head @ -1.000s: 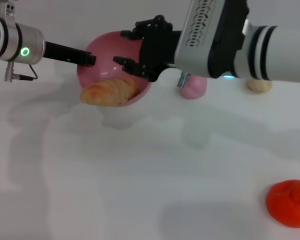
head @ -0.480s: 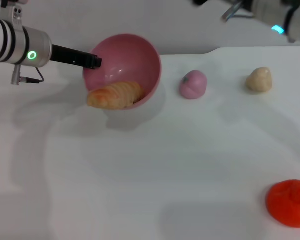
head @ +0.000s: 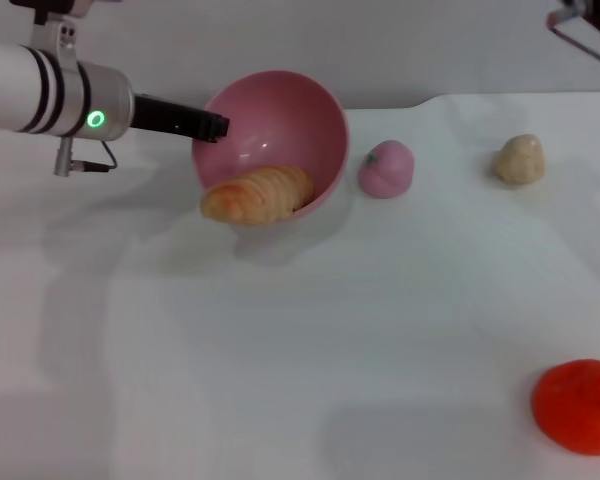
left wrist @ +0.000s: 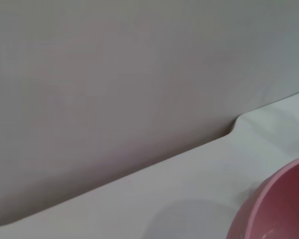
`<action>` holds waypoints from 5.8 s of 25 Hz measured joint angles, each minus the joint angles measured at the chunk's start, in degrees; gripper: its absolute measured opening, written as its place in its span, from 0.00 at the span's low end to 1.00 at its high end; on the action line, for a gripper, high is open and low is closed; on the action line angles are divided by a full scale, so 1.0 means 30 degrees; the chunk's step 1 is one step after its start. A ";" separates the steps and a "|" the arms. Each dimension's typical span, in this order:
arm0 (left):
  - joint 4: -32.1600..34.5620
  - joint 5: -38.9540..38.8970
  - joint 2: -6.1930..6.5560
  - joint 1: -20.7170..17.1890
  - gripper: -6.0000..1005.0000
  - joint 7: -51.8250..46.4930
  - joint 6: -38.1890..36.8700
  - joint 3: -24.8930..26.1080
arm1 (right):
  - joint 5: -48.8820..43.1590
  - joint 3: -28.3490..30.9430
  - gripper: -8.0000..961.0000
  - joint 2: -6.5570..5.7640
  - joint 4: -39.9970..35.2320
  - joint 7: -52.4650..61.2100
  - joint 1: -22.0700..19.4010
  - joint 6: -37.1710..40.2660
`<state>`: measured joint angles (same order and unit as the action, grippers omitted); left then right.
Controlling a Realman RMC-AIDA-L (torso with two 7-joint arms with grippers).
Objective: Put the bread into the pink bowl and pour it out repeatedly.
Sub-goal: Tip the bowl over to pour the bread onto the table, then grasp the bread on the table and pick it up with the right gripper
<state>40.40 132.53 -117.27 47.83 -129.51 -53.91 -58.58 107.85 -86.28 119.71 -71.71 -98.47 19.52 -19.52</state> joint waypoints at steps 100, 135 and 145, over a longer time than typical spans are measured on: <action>-0.4653 -4.2393 -0.0577 -0.3799 0.05 4.8915 0.4699 -1.5286 | 1.2157 0.7408 0.50 -0.0087 0.9899 -1.4804 -0.1598 -1.4870; -0.4563 -4.8072 -0.0608 -0.3871 0.05 5.0499 0.0860 -1.6494 | 1.2158 0.6995 0.50 -0.0118 1.0037 -1.4906 -0.1182 -1.4861; -0.4552 -4.9207 -0.0365 -0.1922 0.05 4.7000 0.4458 -1.5185 | 1.2097 0.6961 0.50 -0.0171 1.1152 -1.5126 -0.0546 -1.4607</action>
<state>26.74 -15.09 -118.36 42.06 11.49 -40.53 -104.13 144.14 -65.39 119.19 -38.26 -143.85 17.88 -63.34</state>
